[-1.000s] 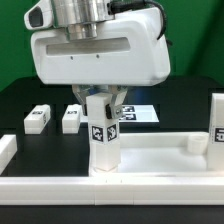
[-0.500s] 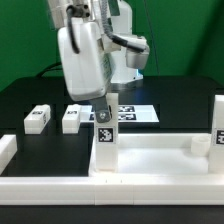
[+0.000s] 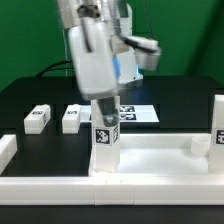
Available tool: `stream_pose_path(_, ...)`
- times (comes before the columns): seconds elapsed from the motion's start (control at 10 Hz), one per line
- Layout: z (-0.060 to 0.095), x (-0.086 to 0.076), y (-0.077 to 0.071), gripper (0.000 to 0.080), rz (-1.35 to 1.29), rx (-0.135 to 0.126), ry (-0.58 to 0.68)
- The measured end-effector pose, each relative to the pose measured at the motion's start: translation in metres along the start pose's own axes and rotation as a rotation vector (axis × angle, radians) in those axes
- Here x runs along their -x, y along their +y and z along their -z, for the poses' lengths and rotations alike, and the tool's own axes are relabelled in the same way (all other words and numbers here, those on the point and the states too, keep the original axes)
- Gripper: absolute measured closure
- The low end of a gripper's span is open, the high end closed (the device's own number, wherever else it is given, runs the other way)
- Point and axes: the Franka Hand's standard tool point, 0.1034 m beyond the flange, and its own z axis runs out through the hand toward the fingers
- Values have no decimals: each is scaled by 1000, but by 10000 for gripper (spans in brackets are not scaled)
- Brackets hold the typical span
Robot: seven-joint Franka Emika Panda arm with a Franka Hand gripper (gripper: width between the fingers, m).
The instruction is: Assemble desk
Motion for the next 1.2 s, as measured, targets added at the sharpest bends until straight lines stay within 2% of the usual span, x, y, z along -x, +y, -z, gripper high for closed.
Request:
stream_pose_path(0.1,-1,4,0,180,168,2,-6)
stream_pose_path(0.2,-2,7,2,159,227,-2,-1)
stream_pose_path(0.5,-3,3,4,151,472,3,3)
stream_pose_path(0.6,0,-5,6,151,721,28,11)
stream_pose_path(0.7,4,-13,4,151,880,33,22)
stream_pose_path(0.9,4,-10,3,151,868,40,28)
stream_pose_path(1.0,4,-11,3,278,869,40,29)
stream_pose_path(1.1,3,-11,3,278,822,39,30)
stream_pose_path(1.2,3,-11,3,420,746,38,31)
